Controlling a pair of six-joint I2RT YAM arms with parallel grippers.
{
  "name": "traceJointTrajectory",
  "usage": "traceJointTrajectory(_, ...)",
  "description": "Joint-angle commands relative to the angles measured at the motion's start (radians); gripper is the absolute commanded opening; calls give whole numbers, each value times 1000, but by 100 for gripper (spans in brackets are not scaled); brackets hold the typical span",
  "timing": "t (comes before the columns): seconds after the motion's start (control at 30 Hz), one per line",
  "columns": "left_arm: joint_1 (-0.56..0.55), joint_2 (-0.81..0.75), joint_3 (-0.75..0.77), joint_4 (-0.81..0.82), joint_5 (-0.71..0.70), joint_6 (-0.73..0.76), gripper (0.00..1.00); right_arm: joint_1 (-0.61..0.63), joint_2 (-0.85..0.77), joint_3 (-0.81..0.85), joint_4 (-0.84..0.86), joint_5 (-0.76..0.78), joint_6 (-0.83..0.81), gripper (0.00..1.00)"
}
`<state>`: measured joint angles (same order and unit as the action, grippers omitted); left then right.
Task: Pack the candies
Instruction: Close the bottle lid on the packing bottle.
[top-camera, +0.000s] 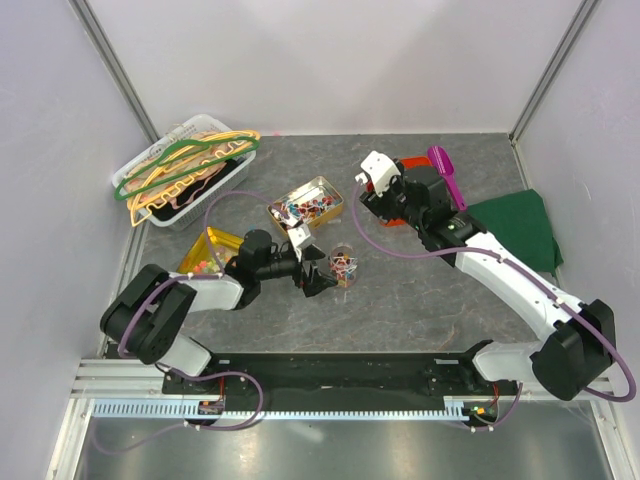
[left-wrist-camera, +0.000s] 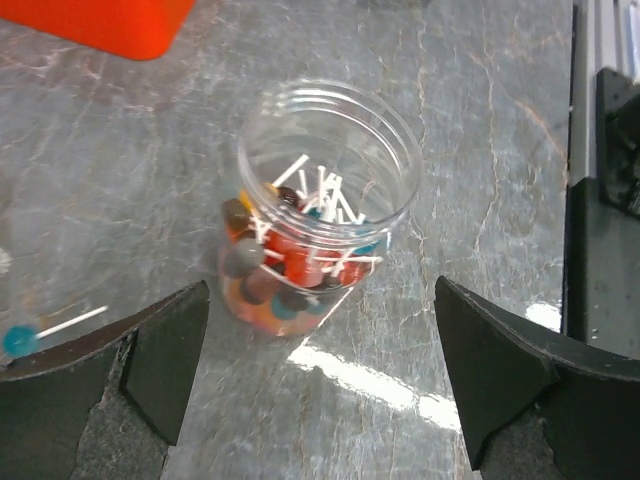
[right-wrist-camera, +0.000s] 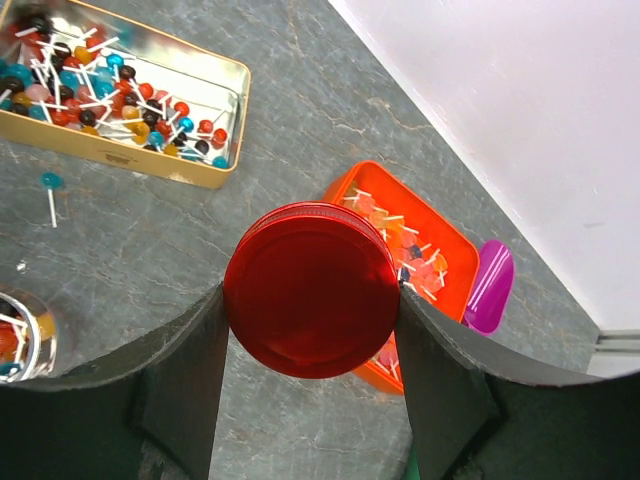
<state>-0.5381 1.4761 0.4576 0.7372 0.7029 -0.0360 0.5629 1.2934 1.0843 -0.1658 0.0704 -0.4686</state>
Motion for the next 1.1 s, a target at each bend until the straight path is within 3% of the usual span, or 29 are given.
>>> traceJointTrajectory(0.0, -33, 56, -13, 180, -102, 61, 100, -3, 6, 55, -11, -34, 24, 56)
traceJointTrajectory(0.23, -86, 173, -37, 320, -126, 108, 100, -3, -8, 49, -32, -66, 21, 57)
traceJointTrajectory(0.53, -95, 377, -30, 657, -65, -5, 100, -4, 3, 86, -195, -214, -39, 57)
traceJointTrajectory(0.7, -115, 482, 29, 708, -65, -51, 100, -4, 17, 109, -267, -294, -65, 57)
traceJointTrajectory(0.83, -132, 558, 41, 856, -62, -88, 100, -3, 35, 118, -293, -330, -71, 57)
traceJointTrajectory(1.0, -140, 598, 61, 863, -94, -88, 99, 0, 50, 124, -299, -334, -74, 57)
traceJointTrajectory(1.07, -140, 601, 62, 861, -112, -70, 90, 2, 55, 120, -299, -334, -76, 57)
